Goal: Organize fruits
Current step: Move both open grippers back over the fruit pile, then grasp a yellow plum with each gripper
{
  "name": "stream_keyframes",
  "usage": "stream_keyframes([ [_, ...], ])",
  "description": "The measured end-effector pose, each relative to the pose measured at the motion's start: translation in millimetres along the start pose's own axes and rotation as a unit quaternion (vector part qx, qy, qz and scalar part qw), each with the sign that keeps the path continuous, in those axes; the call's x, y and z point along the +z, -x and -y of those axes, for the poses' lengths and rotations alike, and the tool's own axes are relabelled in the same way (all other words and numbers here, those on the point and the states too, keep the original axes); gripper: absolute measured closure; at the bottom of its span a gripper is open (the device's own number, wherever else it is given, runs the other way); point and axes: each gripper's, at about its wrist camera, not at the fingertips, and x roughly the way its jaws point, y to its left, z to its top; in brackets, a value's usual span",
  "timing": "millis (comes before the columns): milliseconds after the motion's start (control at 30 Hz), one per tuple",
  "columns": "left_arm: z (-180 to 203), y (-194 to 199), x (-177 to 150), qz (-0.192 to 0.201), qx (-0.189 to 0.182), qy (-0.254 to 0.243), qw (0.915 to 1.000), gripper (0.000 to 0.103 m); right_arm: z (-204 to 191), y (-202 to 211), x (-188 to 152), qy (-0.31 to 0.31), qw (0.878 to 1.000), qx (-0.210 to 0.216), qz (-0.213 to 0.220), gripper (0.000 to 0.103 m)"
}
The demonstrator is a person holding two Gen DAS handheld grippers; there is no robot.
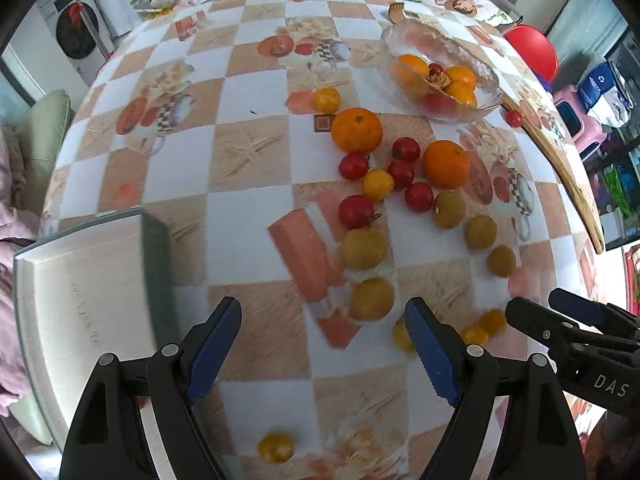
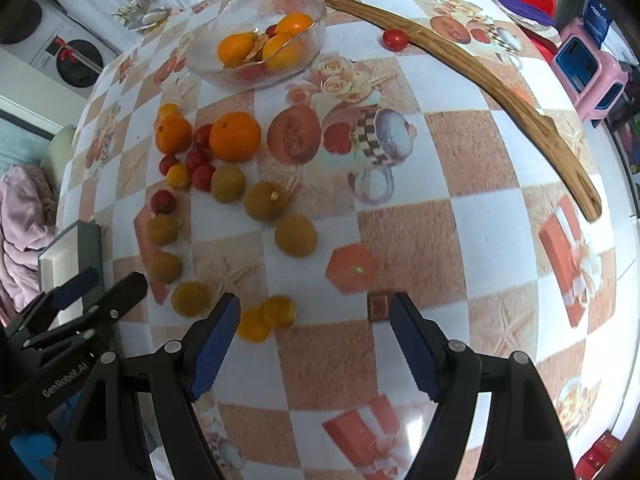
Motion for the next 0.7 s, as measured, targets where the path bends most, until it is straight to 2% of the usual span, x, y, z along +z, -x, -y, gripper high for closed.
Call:
stream_keyframes([
  [267,7.5,-22.8,4.7,-0.025,0.013,0.010,0.9996,0.018,-3.4,-19.9,22.7,0.019,1.000,0.006,-0.005,0.026],
  [300,8.4,-24.4,4.5,-0.026,0.018,0.008,0.9995,0.019,-4.5,-22.6,24.0,0.023,1.000,0.005,-0.007,0.032],
  [333,9.2,-25.7,4.0,-0.027,0.019,0.006,0.9994,0.025,-5.7,-24.0,24.6,0.028,1.000,0.001,-0.006,0.034],
  [400,11.1,-29.1,2.9,-0.034,0.023,0.000,0.9992,0.031,-10.4,-24.5,26.5,0.041,0.999,-0.003,-0.003,0.040],
  [467,14.5,-30.8,0.7,-0.033,0.034,-0.006,0.9989,0.031,-14.6,-25.1,27.1,0.053,0.999,-0.007,-0.003,0.046],
  [567,20.0,-30.9,0.0,-0.031,0.032,-0.008,0.9990,0.038,-21.9,-26.4,27.3,0.072,0.997,-0.021,-0.001,0.065],
  [600,23.2,-32.1,0.3,-0.029,0.030,-0.009,0.9991,0.045,-22.6,-26.3,26.9,0.074,0.997,-0.019,-0.001,0.075],
  [667,27.1,-29.7,3.7,-0.025,0.025,-0.018,0.9992,0.059,-22.0,-25.8,25.8,0.070,0.997,-0.013,-0.003,0.076],
  [700,29.6,-29.0,4.1,-0.023,0.022,-0.023,0.9992,0.070,-20.1,-25.1,25.4,0.063,0.998,-0.009,-0.004,0.076],
])
